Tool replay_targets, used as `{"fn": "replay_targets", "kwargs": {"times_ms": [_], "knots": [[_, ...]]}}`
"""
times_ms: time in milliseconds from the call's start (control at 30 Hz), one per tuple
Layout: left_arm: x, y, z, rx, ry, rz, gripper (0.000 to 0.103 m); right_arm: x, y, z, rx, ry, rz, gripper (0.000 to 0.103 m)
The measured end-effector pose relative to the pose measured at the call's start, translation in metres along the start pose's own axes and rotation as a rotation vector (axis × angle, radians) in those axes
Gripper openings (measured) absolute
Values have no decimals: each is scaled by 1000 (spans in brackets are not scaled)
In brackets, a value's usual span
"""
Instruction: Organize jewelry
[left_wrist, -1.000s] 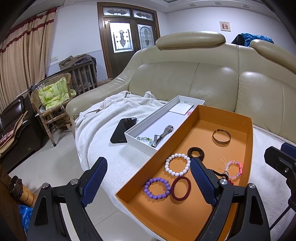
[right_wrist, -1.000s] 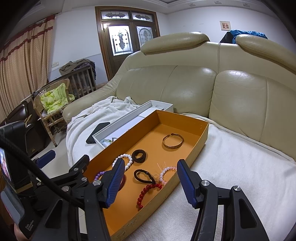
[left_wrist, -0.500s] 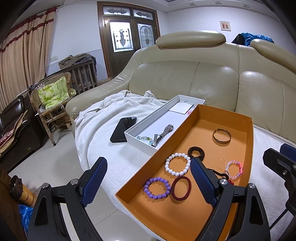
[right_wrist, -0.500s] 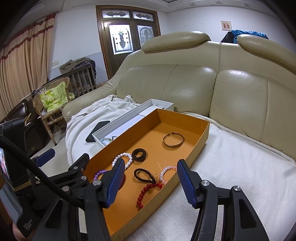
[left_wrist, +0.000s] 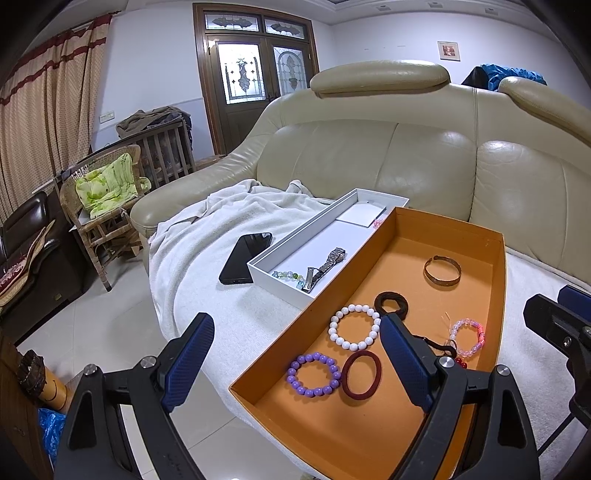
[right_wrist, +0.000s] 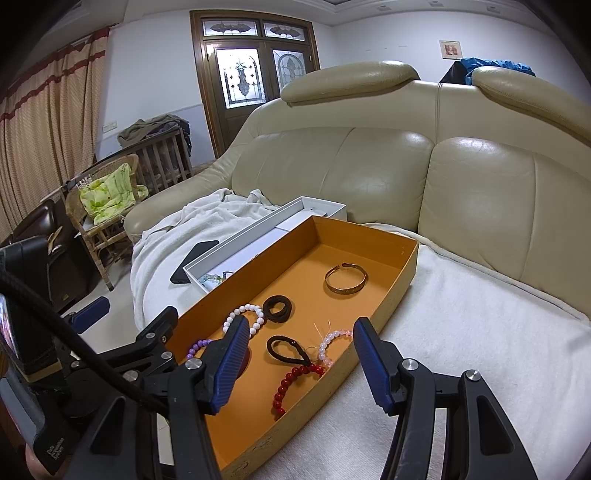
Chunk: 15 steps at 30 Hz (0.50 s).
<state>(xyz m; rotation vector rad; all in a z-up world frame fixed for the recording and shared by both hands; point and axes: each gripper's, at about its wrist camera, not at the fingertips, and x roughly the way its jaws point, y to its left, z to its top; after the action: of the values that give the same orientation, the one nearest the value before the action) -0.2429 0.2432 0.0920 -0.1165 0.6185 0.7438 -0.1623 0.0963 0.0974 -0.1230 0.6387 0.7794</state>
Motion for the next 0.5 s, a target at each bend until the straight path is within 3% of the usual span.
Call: {"fn": "replay_targets", "kwargs": {"times_ms": [500], "knots": [[-4, -11, 1, 13, -12, -21, 91, 0, -7, -1, 10, 14, -11, 63]]}}
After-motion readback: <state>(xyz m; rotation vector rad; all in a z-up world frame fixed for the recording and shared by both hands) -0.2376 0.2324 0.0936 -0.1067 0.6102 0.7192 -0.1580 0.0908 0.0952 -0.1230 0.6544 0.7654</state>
